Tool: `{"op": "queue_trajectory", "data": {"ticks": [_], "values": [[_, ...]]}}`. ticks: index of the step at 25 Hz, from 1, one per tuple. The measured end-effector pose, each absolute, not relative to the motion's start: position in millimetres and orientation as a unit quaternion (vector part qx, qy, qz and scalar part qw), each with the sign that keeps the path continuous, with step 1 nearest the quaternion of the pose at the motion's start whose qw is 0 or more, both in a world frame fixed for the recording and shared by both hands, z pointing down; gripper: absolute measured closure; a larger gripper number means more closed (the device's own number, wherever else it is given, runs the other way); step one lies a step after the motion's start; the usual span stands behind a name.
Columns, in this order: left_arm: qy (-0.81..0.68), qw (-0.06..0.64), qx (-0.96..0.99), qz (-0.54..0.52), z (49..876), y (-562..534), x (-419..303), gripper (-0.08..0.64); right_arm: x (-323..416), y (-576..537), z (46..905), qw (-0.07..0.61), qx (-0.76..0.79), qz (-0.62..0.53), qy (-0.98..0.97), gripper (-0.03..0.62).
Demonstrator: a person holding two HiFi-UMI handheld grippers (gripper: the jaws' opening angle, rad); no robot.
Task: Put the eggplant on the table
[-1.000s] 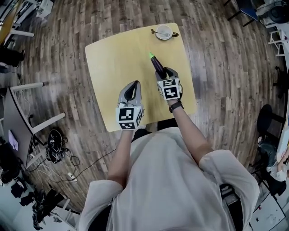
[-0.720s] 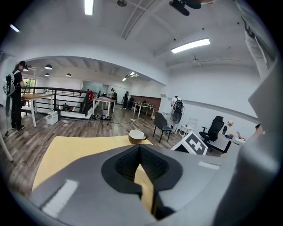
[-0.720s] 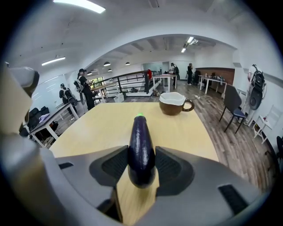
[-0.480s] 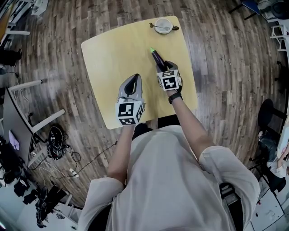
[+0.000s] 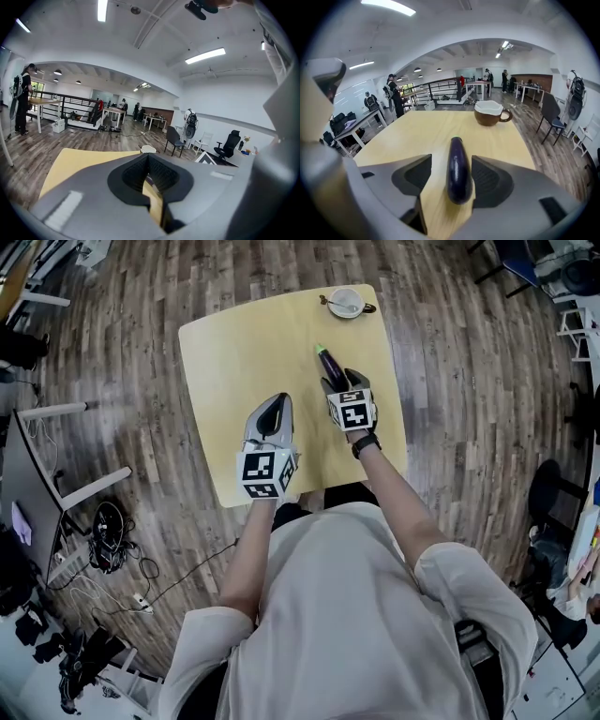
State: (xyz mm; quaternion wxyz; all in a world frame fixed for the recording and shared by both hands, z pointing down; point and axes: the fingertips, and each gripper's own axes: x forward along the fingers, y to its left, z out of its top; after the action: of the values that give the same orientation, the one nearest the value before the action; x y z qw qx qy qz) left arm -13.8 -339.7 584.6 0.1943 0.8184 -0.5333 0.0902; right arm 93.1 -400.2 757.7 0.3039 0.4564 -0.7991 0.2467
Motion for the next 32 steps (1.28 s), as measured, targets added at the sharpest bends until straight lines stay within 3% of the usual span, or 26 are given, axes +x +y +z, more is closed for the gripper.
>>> {"op": "queue_trajectory", "data": {"ticks": [9, 19, 32], "values": [[-0.563, 0.182, 0.803, 0.069, 552.7, -334.1, -42.4, 0.552, 84.6, -388.5, 662.0, 0.254, 0.464, 0.201, -0.824, 0.356], [-0.576, 0.151, 0.803, 0.036, 495.6, -319.1, -53.4, 0.552, 82.4, -365.2, 535.4, 0.167, 0.464, 0.123, -0.861, 0.497], [-0.575, 0.059, 0.816, 0.01, 421.8, -304.2, -47.8, 0.552, 80.7, -327.3, 441.5, 0.078, 0.462, 0.066, -0.881, 0.561]]}}
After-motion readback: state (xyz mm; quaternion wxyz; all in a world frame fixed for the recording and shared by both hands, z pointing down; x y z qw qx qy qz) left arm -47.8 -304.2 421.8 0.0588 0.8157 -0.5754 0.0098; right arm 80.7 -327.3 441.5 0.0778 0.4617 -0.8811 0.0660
